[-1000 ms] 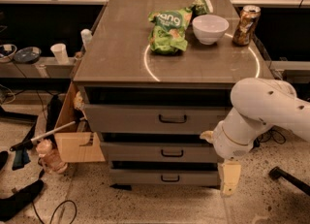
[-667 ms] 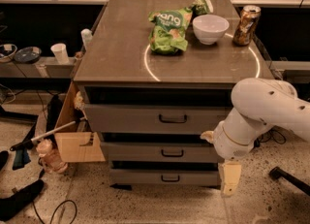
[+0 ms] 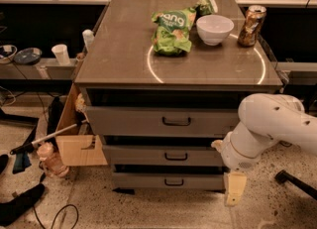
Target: Open bottom drawer
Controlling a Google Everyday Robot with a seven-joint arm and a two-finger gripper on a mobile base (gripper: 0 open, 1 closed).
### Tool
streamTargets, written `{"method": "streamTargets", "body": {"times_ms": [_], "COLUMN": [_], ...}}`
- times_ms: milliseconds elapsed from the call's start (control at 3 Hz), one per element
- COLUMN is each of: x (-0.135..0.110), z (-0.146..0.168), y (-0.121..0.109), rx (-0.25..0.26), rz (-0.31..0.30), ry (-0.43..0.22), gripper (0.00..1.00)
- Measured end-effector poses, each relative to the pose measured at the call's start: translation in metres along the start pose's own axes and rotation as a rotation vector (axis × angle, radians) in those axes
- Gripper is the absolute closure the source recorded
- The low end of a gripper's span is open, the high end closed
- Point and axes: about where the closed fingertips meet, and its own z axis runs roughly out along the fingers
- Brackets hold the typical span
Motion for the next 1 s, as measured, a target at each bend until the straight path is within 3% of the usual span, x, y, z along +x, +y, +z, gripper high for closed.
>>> {"method": "streamTargets", "body": {"times_ms": [667,1000], "x": [0.034,0.042], "z": [0.045,0.077], "y": [-0.004,-0.01], "rx": [0.051,0.042], "rz": [0.201,0.275], "ry": [-0.005,-0.032], "gripper": [0.0,0.0]}}
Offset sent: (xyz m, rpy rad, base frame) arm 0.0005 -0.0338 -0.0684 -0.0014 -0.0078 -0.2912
